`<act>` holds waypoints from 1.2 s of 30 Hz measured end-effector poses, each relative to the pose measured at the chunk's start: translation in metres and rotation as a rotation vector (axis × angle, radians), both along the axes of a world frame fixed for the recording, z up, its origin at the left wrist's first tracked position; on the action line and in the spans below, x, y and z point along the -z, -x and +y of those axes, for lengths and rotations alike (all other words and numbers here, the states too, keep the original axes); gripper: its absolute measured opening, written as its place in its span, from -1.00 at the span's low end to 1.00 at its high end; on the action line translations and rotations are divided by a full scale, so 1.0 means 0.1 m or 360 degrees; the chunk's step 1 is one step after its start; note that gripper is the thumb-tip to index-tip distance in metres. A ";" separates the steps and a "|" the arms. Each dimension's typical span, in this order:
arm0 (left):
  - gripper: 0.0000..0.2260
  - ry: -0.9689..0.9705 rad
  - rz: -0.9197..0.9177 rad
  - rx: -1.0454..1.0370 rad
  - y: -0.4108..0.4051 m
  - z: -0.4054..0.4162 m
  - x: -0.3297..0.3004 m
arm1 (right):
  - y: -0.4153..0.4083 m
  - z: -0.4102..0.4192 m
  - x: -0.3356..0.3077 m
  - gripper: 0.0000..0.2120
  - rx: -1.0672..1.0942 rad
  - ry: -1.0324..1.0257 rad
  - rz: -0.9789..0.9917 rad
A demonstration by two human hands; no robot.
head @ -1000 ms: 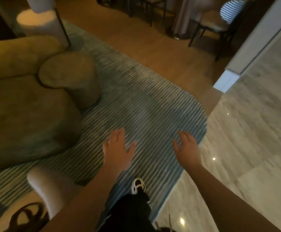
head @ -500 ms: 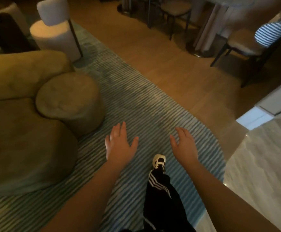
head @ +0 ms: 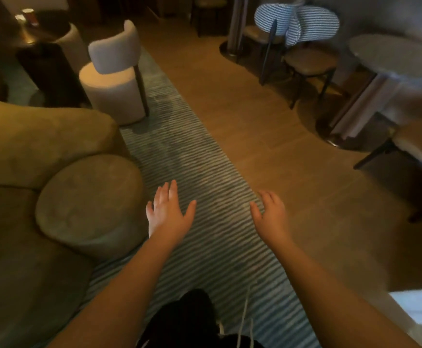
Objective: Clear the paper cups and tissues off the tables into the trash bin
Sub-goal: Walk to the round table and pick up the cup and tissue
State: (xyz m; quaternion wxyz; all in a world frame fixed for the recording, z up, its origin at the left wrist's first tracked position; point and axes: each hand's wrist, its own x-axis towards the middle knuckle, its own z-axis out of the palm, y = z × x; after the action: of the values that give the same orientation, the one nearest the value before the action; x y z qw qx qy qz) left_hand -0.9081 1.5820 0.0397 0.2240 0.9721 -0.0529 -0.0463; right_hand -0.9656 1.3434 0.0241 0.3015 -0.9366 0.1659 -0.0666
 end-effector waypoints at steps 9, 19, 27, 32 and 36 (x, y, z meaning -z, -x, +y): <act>-0.33 0.0003 0.0042 -0.0077 -2.01 -0.88 0.11 | -2.09 -0.94 0.15 -0.56 -0.0103 0.0034 -0.0013; -0.33 -0.0009 0.0042 -0.0192 -4.88 -1.80 -0.18 | -5.02 -1.80 -0.16 -0.53 -0.0237 0.0060 0.0033; -0.32 -0.0009 0.0059 -0.0255 -6.69 -2.28 -0.16 | -6.90 -2.26 -0.21 -0.54 -0.0262 0.0088 0.0013; -0.32 -0.0041 0.0074 -0.0315 -8.04 -2.64 -0.01 | -8.38 -2.62 -0.04 -0.53 -0.0297 0.0123 -0.0030; -0.33 -0.0033 0.0072 -0.0418 -9.17 -2.88 -0.04 | -9.68 -2.88 0.00 -0.53 -0.0416 0.0143 0.0003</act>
State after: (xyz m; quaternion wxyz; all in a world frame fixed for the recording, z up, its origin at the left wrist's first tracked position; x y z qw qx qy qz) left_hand 0.0092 1.2936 0.0437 0.2193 0.9716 0.0804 -0.0392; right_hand 0.0028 1.0549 0.0240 0.2652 -0.9628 0.0398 -0.0331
